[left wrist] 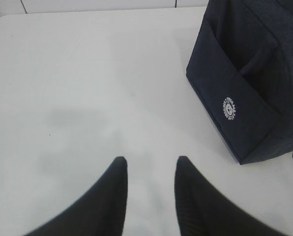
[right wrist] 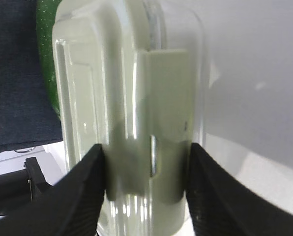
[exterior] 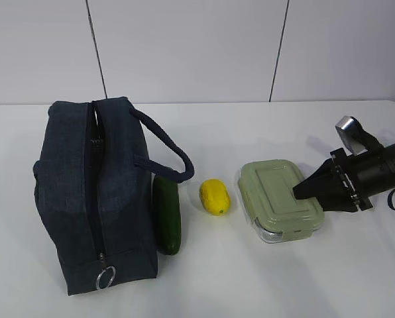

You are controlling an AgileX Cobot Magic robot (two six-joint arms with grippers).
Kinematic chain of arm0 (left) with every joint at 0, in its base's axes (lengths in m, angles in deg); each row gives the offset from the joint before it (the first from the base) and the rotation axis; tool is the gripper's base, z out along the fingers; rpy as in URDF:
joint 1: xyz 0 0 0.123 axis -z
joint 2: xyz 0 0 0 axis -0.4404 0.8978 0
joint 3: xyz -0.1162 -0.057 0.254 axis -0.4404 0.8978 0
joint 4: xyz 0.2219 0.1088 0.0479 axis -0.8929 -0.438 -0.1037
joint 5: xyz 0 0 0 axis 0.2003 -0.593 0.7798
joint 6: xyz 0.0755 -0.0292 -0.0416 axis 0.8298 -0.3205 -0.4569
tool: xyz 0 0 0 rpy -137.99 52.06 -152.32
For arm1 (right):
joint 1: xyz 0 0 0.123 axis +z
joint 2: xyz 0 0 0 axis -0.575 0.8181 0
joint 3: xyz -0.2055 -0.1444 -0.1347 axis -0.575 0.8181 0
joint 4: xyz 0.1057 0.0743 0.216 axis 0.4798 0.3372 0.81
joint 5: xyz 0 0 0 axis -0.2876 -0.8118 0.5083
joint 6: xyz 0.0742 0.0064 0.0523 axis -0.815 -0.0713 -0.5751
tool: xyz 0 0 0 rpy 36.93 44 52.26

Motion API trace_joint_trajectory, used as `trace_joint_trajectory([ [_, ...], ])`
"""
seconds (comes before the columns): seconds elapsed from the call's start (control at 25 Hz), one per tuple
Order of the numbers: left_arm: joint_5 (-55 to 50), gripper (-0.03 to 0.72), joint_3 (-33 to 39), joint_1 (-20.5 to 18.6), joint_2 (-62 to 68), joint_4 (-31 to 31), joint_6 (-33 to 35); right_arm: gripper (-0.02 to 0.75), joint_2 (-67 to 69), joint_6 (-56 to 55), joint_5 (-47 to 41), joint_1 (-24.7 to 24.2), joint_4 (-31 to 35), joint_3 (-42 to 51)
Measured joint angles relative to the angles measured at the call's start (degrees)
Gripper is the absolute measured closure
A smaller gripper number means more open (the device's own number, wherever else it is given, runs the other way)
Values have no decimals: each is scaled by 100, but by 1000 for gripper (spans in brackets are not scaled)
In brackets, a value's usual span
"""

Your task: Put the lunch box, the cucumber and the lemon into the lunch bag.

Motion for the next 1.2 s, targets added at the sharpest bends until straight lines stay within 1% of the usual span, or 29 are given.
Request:
trace_joint_trajectory([
  [1.2,0,449,0,0,0,10,0,381,0,-4,0,0,10,0],
])
